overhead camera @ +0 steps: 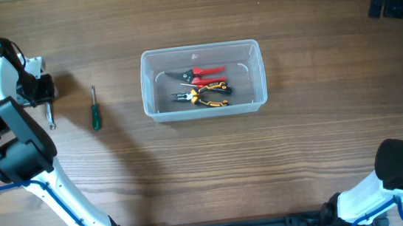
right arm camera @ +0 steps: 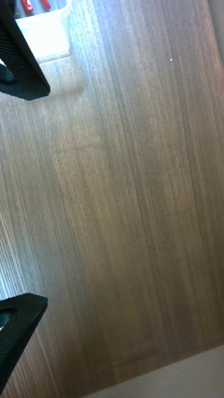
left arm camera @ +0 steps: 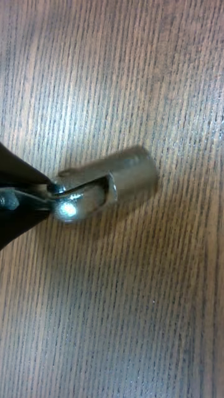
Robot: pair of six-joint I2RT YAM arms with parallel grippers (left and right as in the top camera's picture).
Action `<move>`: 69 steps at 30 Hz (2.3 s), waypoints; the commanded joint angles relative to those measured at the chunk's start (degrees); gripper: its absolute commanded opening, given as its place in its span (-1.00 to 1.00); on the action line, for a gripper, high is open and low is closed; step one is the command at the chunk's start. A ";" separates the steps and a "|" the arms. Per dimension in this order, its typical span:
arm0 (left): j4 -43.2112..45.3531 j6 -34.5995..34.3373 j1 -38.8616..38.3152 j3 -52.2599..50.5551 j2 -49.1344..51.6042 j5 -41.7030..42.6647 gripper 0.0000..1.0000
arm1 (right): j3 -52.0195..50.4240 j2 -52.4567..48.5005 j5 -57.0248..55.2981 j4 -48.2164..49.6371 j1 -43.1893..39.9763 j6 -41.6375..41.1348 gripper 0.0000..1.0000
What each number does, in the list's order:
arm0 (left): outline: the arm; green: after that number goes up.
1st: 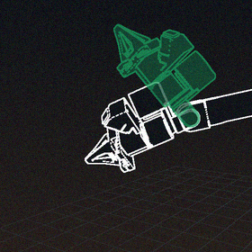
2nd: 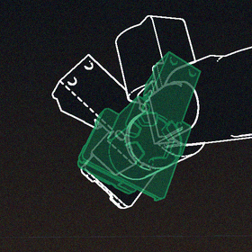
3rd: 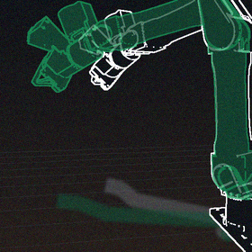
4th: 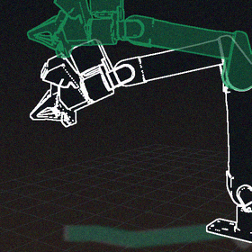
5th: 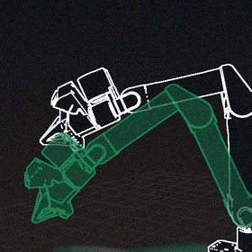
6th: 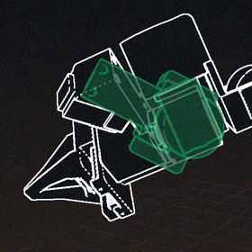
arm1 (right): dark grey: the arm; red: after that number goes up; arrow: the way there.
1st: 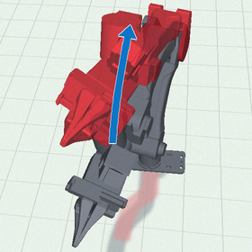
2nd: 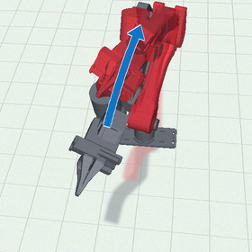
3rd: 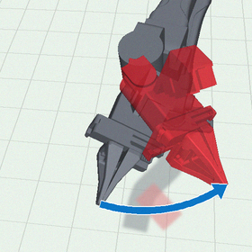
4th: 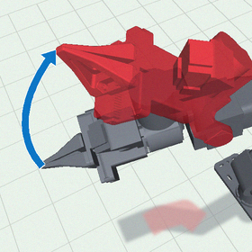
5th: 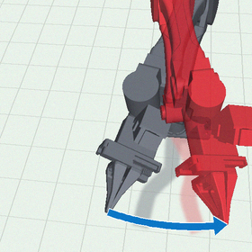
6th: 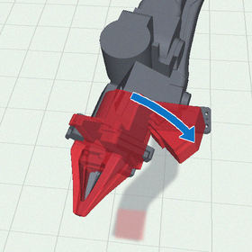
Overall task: Pack container
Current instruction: 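Lower the left gripper and close it on the wrench's socket end, then lift the wrench and carry it over the clear container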
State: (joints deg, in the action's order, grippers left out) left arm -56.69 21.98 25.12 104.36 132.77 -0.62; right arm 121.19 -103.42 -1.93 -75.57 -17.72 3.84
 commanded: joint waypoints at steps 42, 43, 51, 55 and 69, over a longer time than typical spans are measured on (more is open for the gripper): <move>-0.15 -0.76 -38.58 2.38 -36.44 11.96 -0.92 | -0.09 0.55 0.48 0.17 0.17 -1.01 0.99; -0.50 0.50 -40.09 2.38 -36.26 11.98 -0.92 | -0.09 0.55 0.48 0.17 0.17 -1.01 0.99; -1.03 9.42 -50.49 2.38 -31.76 11.98 -0.92 | -0.09 0.55 0.48 0.17 0.17 -1.01 0.99; -0.50 11.17 -50.95 2.38 -26.88 15.17 -0.92 | -0.09 0.55 0.48 0.17 0.17 -1.01 1.00; 1.09 12.28 -51.28 2.38 -11.43 19.69 -0.92 | -0.09 0.55 0.48 0.17 0.17 -1.01 0.99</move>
State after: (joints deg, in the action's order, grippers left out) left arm -55.05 32.77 -25.89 106.08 119.87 15.20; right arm 121.19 -103.42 -1.91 -75.57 -17.72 3.84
